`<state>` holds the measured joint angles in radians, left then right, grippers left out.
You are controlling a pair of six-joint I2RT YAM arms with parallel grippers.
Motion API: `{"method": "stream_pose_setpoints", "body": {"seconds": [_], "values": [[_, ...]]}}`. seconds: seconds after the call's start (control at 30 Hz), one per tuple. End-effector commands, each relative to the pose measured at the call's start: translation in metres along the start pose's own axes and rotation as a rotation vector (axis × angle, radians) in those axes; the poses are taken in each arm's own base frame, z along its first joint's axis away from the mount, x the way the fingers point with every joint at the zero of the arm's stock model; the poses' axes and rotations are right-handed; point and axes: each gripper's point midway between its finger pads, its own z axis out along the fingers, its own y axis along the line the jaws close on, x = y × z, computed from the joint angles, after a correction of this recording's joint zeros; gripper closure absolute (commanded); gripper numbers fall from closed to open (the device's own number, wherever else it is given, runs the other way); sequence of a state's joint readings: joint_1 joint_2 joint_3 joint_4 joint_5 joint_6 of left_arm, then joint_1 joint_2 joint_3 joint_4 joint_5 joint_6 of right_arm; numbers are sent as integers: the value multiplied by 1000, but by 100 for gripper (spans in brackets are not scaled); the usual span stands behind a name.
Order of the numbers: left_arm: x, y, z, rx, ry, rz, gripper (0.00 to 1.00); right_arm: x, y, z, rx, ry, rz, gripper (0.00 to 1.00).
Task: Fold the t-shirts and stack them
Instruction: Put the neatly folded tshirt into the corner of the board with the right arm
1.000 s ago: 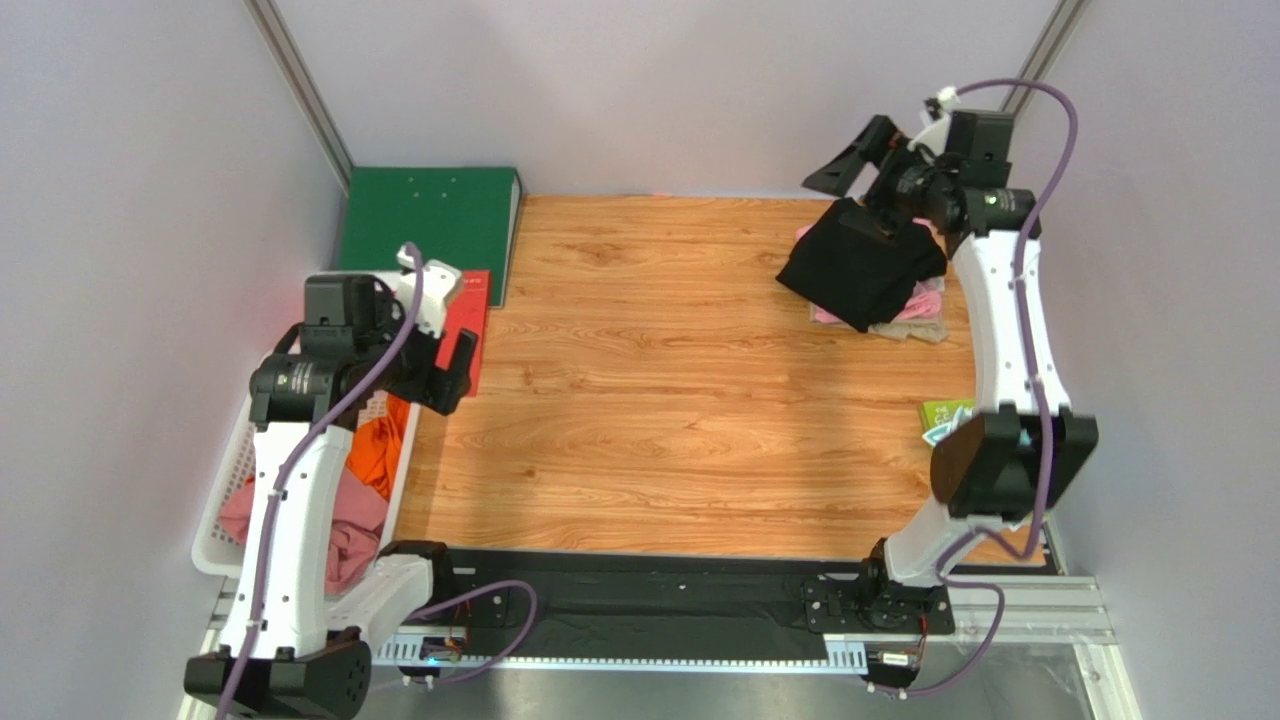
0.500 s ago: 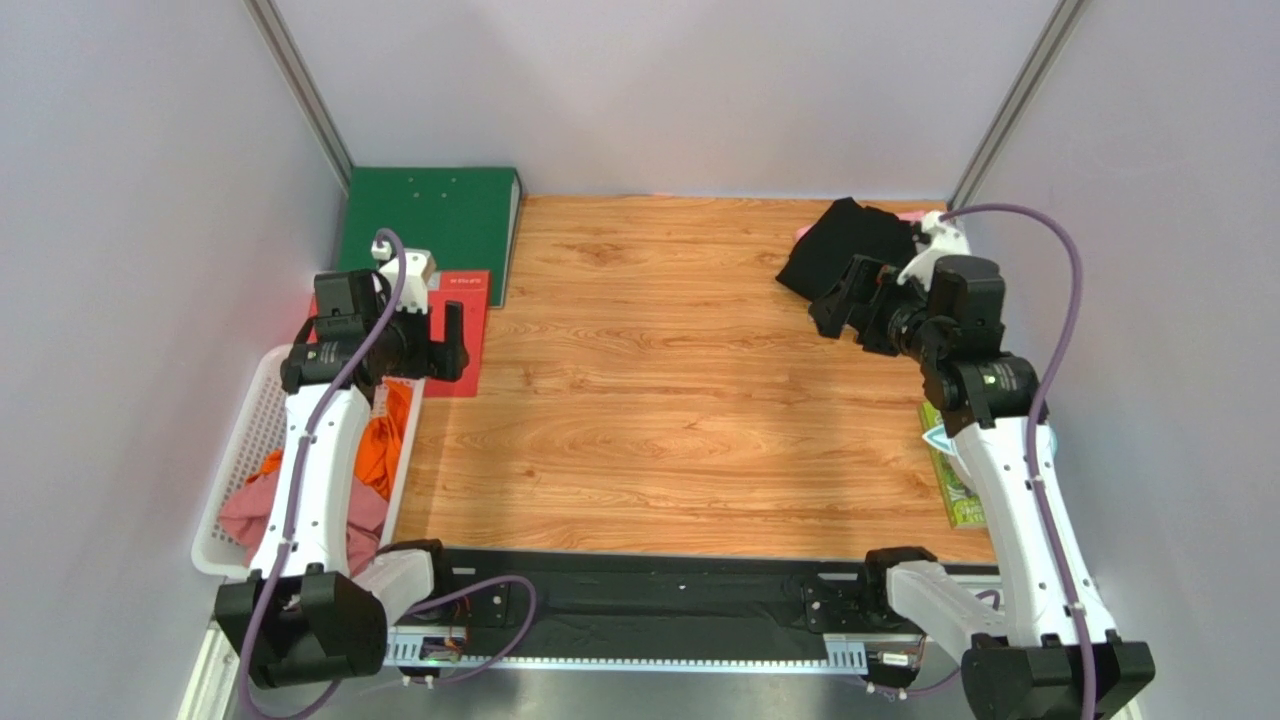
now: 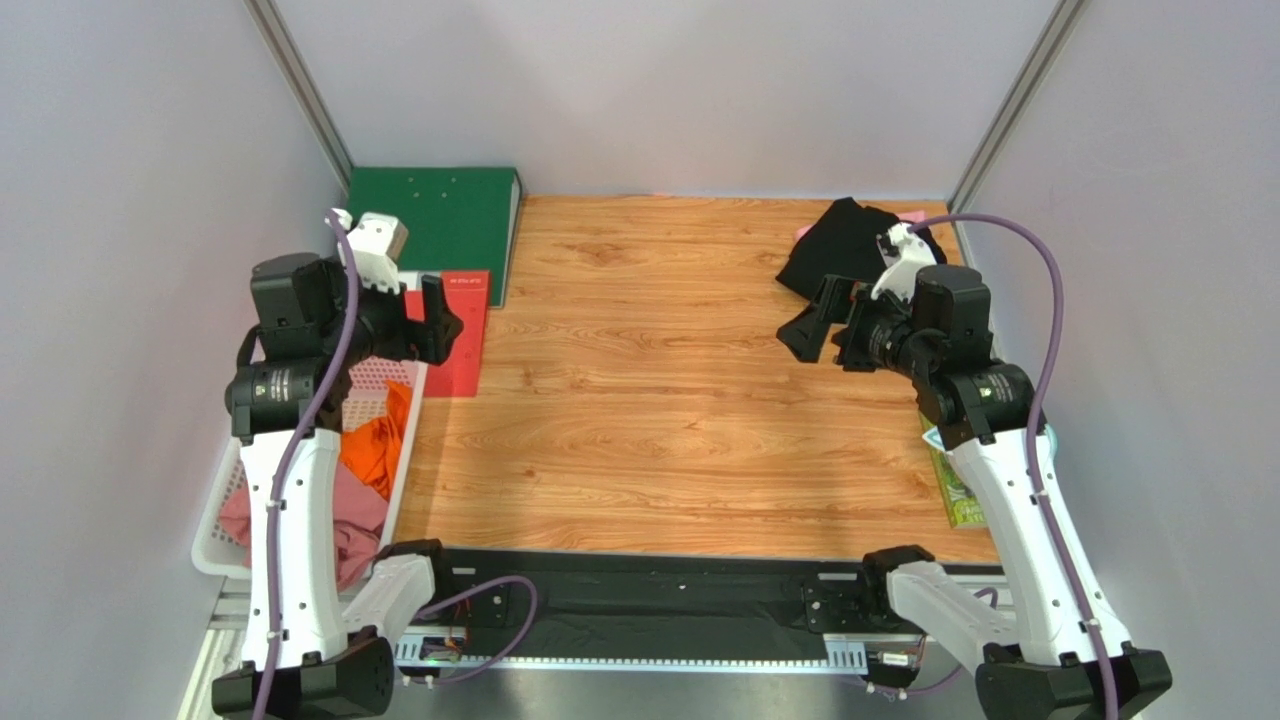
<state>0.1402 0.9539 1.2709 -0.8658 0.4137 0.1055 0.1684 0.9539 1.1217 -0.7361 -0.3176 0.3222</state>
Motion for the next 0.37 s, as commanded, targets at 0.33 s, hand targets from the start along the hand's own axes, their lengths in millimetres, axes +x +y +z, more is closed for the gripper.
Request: {"method": "stream_pose_setpoints", "body": {"seconds": [0.33], "values": [[-13,-18,-27,44,-43,8,0,-41,52,-33,-120,-135,-101,0]]}}
